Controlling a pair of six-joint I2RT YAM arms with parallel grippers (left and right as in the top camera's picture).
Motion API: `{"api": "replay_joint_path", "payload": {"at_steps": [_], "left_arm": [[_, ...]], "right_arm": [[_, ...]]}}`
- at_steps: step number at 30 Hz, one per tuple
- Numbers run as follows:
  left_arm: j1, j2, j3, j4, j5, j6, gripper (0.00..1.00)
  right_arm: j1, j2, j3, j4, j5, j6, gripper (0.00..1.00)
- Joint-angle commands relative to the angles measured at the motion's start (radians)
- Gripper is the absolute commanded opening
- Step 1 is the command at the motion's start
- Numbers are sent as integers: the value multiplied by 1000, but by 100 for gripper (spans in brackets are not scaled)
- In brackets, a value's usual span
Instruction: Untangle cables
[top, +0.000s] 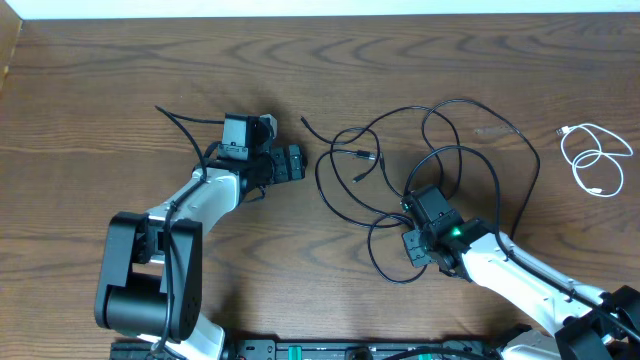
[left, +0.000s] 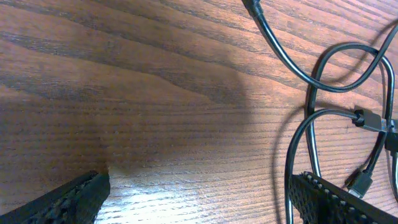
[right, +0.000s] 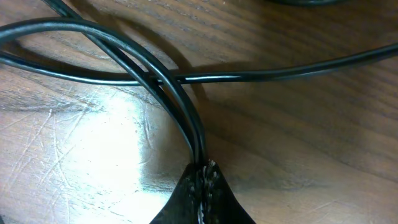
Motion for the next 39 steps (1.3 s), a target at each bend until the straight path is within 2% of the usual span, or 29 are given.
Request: {"api": "replay_joint_path", "payload": {"at_steps": [1,14,16,17,21,25,32,36,39], "left_arm": [[1,-6,-5,1,-3,-2,98],[1,-7,-5,1,-3,-2,98],[1,-7,-5,1,-3,-2,98],[1,-6,-5,1,-3,-2,98],[1,-6,-5,1,-3,-2,98],[1,-6,-5,1,-3,-2,98],[1,-7,-5,1,-3,-2,98],[1,-6,-5,1,-3,-2,98],[1,-6,-5,1,-3,-2,98]], "right_arm": [[-2,39,-50,-22,-9,-3,1],[-2,39,-50,-21,-8,-3,1],[-2,39,-50,-18,-8,-3,11],[-2,39,-50,-16,-8,-3,22],[-2,39,-50,4,-9,-3,38],[-2,39,-50,40,-9,-3,42],[-2,39,-50,106,-62,-4,42],[-2,39,-50,109,-61,-36,50],[-2,39,-50,129,-61,-76,52]]}}
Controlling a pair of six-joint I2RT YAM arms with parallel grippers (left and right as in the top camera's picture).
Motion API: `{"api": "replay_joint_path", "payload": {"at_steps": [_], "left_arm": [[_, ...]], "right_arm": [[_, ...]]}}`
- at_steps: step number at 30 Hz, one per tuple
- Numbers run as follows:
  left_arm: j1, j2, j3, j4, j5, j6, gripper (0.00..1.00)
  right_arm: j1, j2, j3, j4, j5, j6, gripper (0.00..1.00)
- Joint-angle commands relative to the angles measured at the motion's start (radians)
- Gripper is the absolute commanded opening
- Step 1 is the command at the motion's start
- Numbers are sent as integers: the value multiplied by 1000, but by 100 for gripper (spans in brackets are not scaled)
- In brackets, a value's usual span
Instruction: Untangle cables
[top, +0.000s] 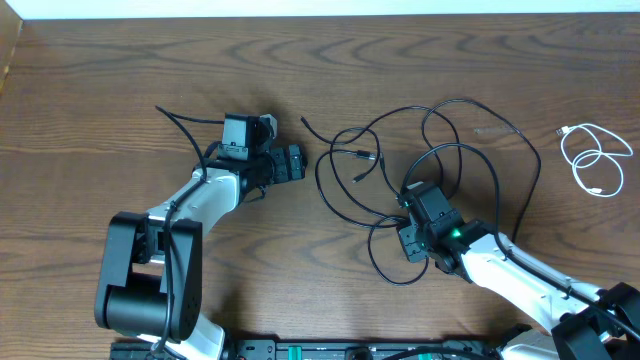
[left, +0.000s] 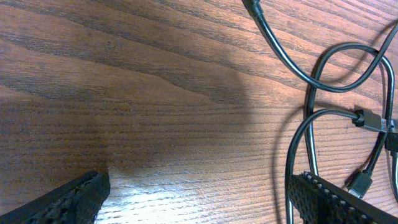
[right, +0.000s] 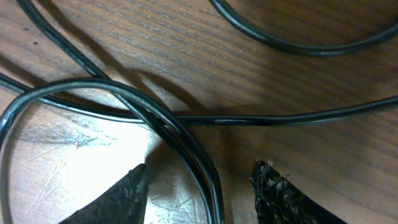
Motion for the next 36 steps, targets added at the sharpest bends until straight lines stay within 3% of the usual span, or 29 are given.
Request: {"api": "replay_joint_path", "payload": {"at_steps": [1,6,9,15,19,29,36], "left_arm": [[1,-7,-5,1,-3,-2,98],[1,-7,-5,1,-3,-2,98],[1,-6,-5,1,-3,-2,98],[1,-7,-5,1,-3,-2,98],[1,-6,-5,1,-3,-2,98],[1,-6,-5,1,-3,-2,98],[1,-6,-5,1,-3,-2,98]], "right_arm": [[3,29,-30,12,-32,-58,52],[3,29,-30,25,-32,-76,48],[3,29,-30,28,-33,-76,29],[3,29,-30,32,-39,-77,19],[3,29,-30,31,-39,-76,5],[3,29,-30,8,-40,-76,12],[3,29,-30,4,-39,-76,3]]}}
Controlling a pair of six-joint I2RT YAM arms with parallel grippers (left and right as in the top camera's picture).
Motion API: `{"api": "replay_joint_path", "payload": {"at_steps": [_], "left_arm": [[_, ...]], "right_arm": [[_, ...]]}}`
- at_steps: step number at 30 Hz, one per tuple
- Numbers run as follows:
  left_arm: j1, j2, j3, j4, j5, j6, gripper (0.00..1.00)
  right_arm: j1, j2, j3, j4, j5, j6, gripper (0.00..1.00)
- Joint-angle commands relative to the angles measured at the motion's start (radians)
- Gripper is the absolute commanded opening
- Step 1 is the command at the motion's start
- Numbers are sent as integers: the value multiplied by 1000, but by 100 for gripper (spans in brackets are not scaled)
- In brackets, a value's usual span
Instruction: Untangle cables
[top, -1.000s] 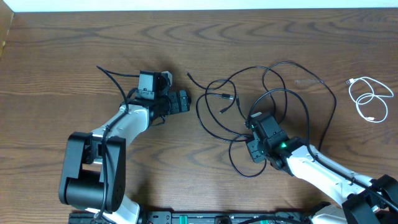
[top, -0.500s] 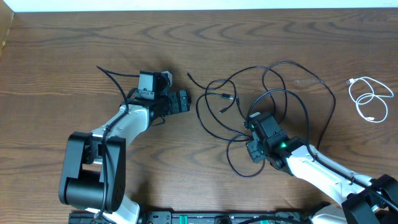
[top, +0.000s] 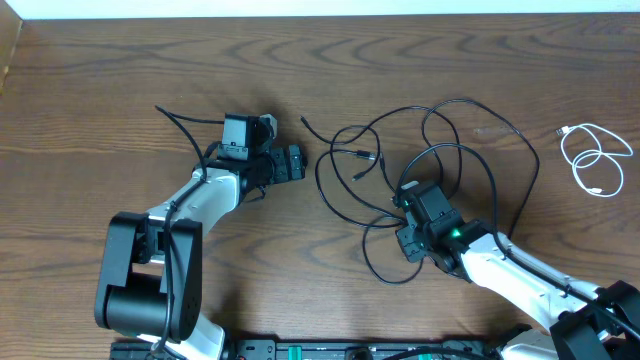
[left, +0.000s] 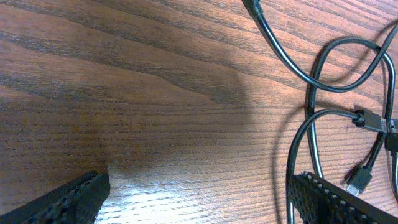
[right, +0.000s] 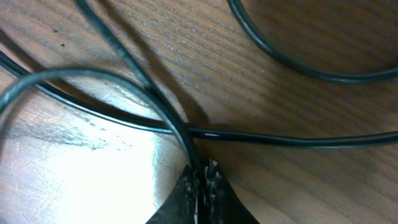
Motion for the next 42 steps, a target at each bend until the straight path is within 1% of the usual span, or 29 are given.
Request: {"api": "replay_joint_path", "payload": {"at_steps": [1,4,20,42], "left_arm": [[1,-6,-5,1,-3,-2,98],[1,-6,-5,1,-3,-2,98],[1,-7,-5,1,-3,-2,98],[1,-6,-5,1,-3,-2,98]], "right_arm": [[3,23,-27,-26,-10,-2,2],[3,23,-27,-28,-10,-2,1],[3,23,-27,-66,-10,-2,1],[3,23,-27,-69,-10,-3,1]]}}
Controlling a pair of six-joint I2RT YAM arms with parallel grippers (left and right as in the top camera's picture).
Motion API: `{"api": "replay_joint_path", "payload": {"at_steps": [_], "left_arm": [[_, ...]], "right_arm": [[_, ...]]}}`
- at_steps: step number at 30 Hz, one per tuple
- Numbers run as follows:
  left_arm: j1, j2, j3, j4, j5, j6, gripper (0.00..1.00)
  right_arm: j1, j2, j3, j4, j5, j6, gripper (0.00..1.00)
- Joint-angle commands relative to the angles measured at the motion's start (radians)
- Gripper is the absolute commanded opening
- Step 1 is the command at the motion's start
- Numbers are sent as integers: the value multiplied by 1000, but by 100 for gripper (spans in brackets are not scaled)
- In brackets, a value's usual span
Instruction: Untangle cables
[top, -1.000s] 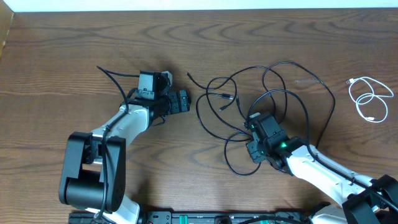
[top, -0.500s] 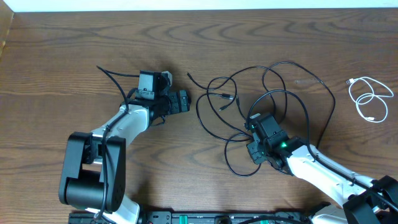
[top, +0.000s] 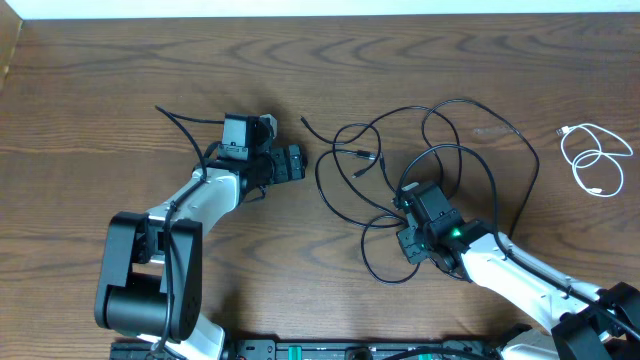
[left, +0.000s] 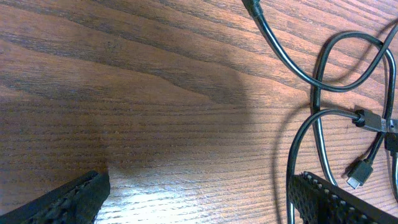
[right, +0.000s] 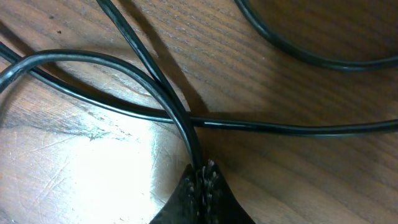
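A tangle of black cables lies in loops on the wooden table, right of centre. My right gripper is shut on one black cable at the tangle's lower edge, where it crosses other strands. My left gripper stands open low over bare wood just left of the tangle. In the left wrist view a cable loop with small plugs lies ahead of the right finger, and nothing sits between the fingers.
A coiled white cable lies at the far right of the table. A thin black lead runs from the left arm. The table's far edge meets a white surface.
The right gripper stays shut on the black cable and has shifted only slightly. The plug end in the left wrist view has slid a little. The left arm has not moved.
My right gripper was shut on a black cable at the tangle's lower edge. Then it stood open around the strands. After that it was shut on one cable again, slightly further left, and the lower loop had shifted left. The left gripper stayed open and still throughout.
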Motion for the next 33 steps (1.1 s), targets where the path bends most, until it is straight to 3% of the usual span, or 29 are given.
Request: {"api": "replay_joint_path", "payload": {"at_steps": [1,14,33], "left_arm": [[1,-6,-5,0,-3,-2,98],[1,-6,-5,0,-3,-2,98],[1,-7,-5,0,-3,-2,98]], "right_arm": [[3,27,-33,-30,-9,-3,1],[3,27,-33,-32,-5,-3,5],[3,17,-25,-24,-10,46,1]]}}
